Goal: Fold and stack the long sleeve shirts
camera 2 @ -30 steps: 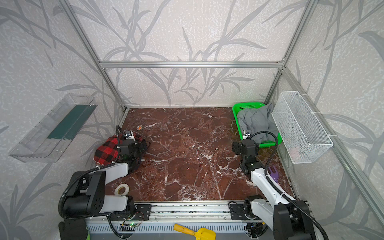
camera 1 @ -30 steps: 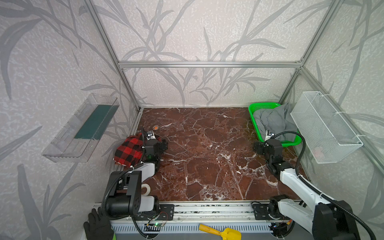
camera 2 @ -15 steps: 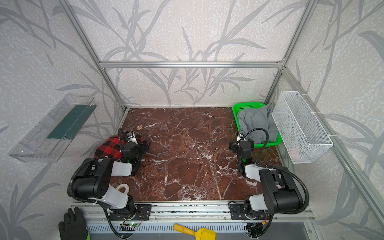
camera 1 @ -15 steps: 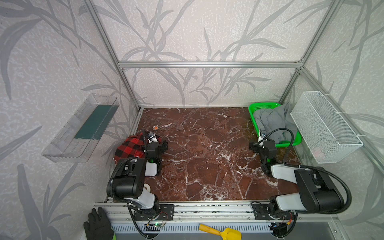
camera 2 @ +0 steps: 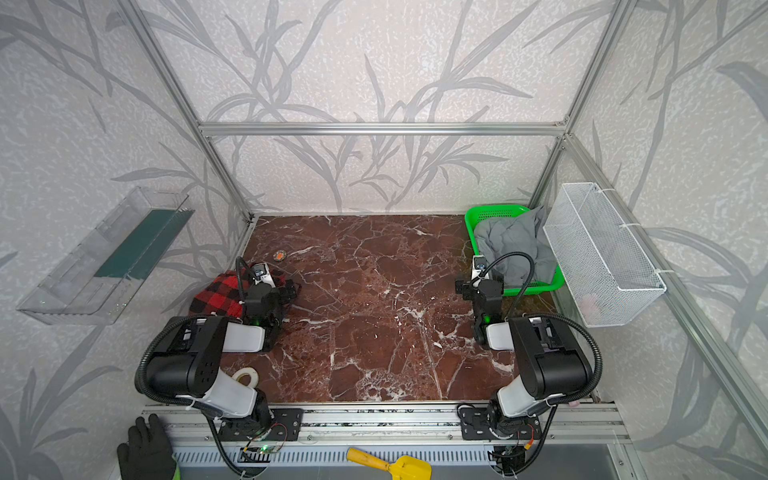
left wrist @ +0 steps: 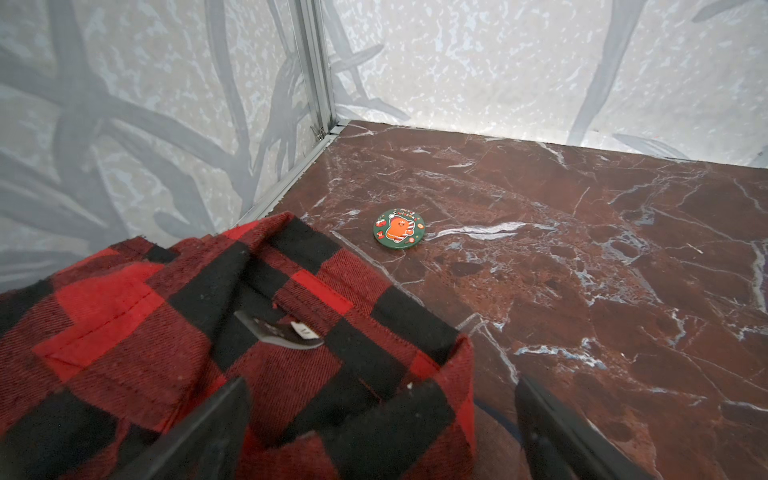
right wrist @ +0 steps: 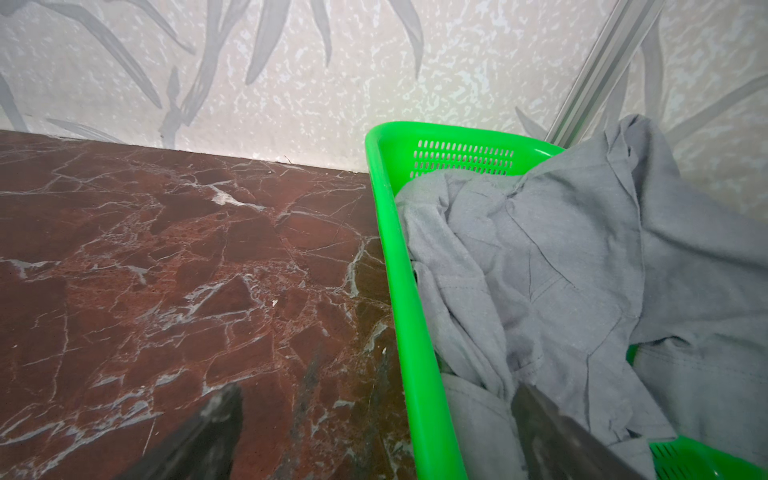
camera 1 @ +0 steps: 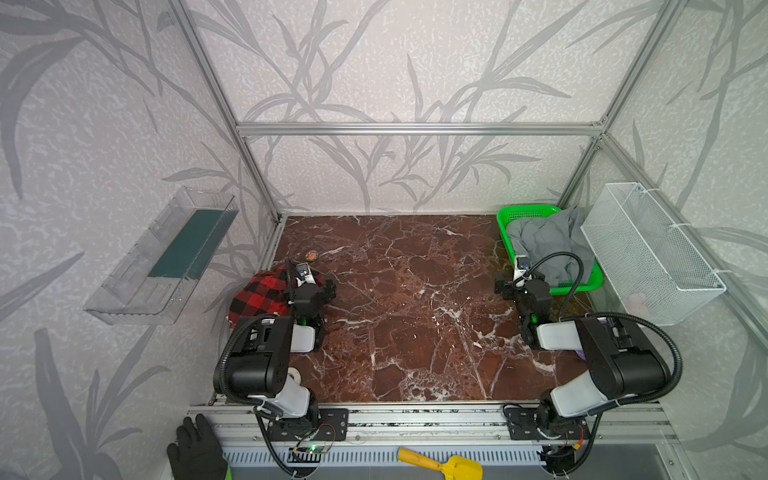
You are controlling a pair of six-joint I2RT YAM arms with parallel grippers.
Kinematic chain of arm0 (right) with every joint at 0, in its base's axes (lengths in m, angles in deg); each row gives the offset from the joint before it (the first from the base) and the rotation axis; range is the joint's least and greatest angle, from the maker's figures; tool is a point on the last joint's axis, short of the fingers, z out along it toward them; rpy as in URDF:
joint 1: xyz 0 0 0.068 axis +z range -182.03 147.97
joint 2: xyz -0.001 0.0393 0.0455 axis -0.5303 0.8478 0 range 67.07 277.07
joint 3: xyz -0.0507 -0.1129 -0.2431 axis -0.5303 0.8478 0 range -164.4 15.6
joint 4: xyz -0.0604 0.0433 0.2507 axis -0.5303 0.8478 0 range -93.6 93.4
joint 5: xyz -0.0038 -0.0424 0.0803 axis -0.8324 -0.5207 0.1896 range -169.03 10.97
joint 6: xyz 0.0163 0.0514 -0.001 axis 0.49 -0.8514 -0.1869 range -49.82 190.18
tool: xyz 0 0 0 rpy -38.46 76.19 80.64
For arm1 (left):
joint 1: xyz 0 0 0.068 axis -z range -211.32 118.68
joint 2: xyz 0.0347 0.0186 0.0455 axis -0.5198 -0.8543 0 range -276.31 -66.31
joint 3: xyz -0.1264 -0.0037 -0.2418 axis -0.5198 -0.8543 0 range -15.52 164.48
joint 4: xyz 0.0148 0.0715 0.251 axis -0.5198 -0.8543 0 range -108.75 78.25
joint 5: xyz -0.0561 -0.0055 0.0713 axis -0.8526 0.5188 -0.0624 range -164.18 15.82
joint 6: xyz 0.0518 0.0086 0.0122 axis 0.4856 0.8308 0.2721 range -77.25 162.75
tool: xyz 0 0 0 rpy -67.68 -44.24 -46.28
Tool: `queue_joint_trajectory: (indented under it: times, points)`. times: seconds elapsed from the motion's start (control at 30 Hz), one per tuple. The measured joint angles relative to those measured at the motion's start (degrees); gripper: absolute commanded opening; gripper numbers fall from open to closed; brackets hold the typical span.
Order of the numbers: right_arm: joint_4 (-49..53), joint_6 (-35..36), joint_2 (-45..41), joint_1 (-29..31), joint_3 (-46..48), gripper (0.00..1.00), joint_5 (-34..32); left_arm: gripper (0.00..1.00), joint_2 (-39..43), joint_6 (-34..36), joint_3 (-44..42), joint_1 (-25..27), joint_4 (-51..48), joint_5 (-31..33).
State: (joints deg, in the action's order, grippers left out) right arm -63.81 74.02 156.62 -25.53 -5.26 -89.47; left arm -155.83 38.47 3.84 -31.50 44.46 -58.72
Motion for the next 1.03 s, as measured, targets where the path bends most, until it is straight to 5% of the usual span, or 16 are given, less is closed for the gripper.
queue_joint_trajectory:
  times: [1.03]
  points:
    - [-0.9, -0.4, 0.2, 0.0, 0.2, 0.99, 0.0, 0.99, 0.0, 0.3, 0.0, 0.1, 0.0, 0.6]
